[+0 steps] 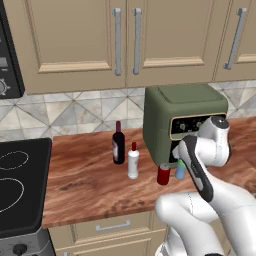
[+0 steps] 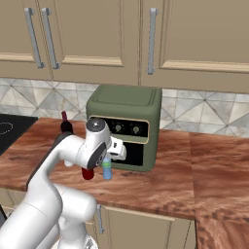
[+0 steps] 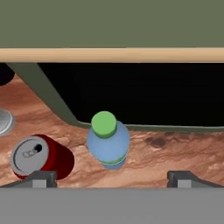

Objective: Move the drinks to the dining counter.

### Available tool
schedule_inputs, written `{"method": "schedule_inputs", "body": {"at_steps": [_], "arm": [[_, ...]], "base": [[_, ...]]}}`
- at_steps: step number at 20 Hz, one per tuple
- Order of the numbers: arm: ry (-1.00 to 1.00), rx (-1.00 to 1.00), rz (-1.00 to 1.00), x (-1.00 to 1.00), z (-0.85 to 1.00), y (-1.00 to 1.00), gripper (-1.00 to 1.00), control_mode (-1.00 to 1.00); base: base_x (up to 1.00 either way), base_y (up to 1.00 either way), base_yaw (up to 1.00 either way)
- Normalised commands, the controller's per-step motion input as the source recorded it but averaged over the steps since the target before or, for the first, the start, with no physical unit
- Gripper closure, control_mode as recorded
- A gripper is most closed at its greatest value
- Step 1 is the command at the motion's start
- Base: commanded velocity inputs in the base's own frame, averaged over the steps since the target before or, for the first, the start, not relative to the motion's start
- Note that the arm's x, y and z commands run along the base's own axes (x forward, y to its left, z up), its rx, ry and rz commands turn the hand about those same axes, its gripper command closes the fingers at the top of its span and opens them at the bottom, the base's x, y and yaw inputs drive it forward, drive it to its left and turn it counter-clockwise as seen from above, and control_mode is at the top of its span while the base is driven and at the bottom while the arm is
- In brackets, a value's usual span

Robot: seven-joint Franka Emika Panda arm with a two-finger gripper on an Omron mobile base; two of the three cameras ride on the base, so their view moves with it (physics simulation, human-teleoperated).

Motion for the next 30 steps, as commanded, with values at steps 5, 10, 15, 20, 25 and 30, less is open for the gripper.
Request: {"method": "schedule_inputs", "body": {"at_steps": [5, 10, 15, 20, 25, 30], "arm": [[0.0, 0.0, 0.0, 0.2, -0.08, 0.0, -1.0, -1.0], [0.0, 0.0, 0.0, 0.17, -0.07, 0.0, -1.0, -1.0], [0.0, 0.0, 0.0, 0.14, -0.11, 0.0, -1.0, -1.0], [0.0, 0.0, 0.0, 0.06, -0.2, 0.05, -1.0, -1.0], [-0.01, 0.0, 0.0, 0.06, -0.28, 0.06, 1.0, -1.0], [-0.02, 0.0, 0.0, 0.04, -0.2, 0.03, 1.0, -1.0]], "base": [[0.0, 0.0, 0.0], [0.0, 0.0, 0.0], [0.0, 0.0, 0.0], [0.0, 0.0, 0.0], [0.0, 0.0, 0.0], [0.0, 0.0, 0.0]]}}
